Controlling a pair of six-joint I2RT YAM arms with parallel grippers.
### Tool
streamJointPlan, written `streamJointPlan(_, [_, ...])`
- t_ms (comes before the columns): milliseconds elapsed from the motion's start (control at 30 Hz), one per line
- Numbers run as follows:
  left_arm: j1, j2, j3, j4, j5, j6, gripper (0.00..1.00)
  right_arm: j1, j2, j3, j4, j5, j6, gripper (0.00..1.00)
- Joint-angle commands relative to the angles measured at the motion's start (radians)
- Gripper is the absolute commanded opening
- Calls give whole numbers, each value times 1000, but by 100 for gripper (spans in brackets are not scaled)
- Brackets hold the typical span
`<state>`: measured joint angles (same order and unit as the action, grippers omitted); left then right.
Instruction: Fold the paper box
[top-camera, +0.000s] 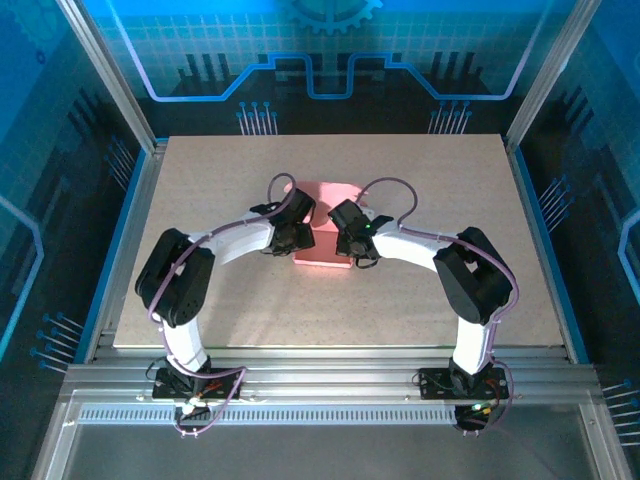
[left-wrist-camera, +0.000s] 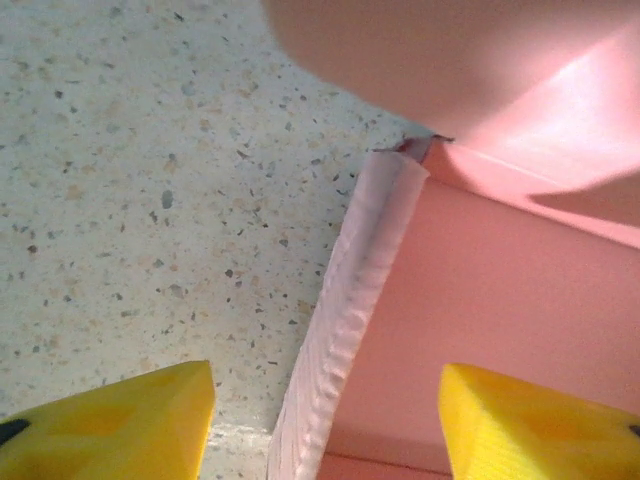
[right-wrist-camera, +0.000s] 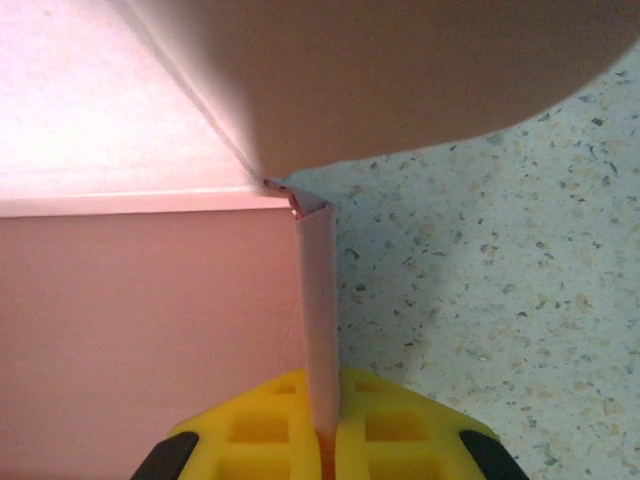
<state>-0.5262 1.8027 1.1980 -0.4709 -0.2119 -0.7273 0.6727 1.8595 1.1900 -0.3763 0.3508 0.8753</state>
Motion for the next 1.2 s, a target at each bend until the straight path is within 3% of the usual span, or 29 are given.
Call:
streamJointPlan(0, [10, -68, -37, 26, -32, -4, 66, -12, 10, -4, -15, -1, 16, 2])
streamJointPlan(300, [36, -173, -136, 100, -52, 3, 88, -20, 16, 11, -35, 1, 7, 4])
streamJointPlan(433, [41, -242, -213, 211, -33, 33, 95, -21, 15, 20, -49, 9, -4, 18])
streamJointPlan(667, [62, -323, -278, 275, -36, 63, 96, -24, 5, 29, -57, 8, -25, 45])
streamJointPlan(900, [102, -365, -338, 348, -4, 79, 97, -24, -12, 31, -65, 18, -68, 62])
streamJointPlan(1067, [139, -373, -359, 379, 41, 76, 98, -30, -17, 31, -66, 8, -146, 61])
streamJointPlan(1167, [155, -378, -368, 386, 56, 75, 98, -35, 0, 42, -93, -2, -172, 47])
